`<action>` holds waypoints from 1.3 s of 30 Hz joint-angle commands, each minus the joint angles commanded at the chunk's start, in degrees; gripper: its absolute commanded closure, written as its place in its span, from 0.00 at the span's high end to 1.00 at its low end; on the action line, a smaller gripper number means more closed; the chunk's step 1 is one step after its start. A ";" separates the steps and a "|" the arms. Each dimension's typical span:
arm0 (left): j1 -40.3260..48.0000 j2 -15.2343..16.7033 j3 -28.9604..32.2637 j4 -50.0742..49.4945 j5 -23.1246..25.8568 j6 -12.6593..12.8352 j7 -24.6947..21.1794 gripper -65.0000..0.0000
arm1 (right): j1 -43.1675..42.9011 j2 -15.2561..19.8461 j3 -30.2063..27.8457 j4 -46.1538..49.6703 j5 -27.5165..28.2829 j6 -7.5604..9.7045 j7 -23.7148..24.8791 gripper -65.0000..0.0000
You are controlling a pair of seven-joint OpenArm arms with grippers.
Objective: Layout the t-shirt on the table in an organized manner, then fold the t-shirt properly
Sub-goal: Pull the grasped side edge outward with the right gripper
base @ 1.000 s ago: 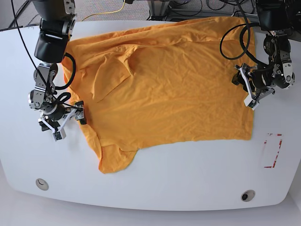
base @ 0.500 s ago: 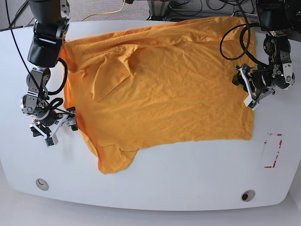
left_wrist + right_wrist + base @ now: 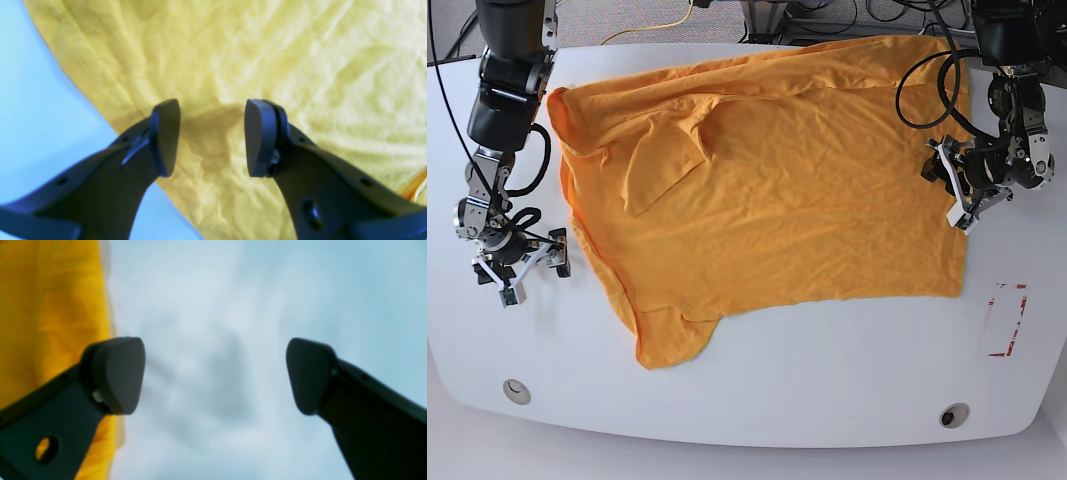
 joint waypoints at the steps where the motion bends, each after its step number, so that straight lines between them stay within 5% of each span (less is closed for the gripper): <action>1: 0.00 0.00 0.00 0.00 0.09 0.00 0.00 0.46 | -0.09 -0.18 0.09 1.14 0.00 0.53 -0.88 1.00; 5: 0.09 0.00 0.00 0.00 0.09 0.00 0.00 0.46 | -0.79 -2.90 0.18 7.65 -0.18 3.25 -6.33 1.00; 14: 0.00 0.00 0.00 0.00 0.09 0.00 0.00 0.46 | -3.25 -9.14 0.35 16.00 -0.26 3.60 -13.80 1.00; 33: 0.09 0.00 0.00 0.00 0.00 0.00 0.00 0.46 | -5.80 -11.43 0.18 12.84 -0.35 3.34 -11.87 1.00; 39: 0.09 0.00 0.00 0.00 0.00 0.00 0.00 0.46 | -6.07 -11.16 0.18 9.14 -0.35 3.25 -6.68 1.00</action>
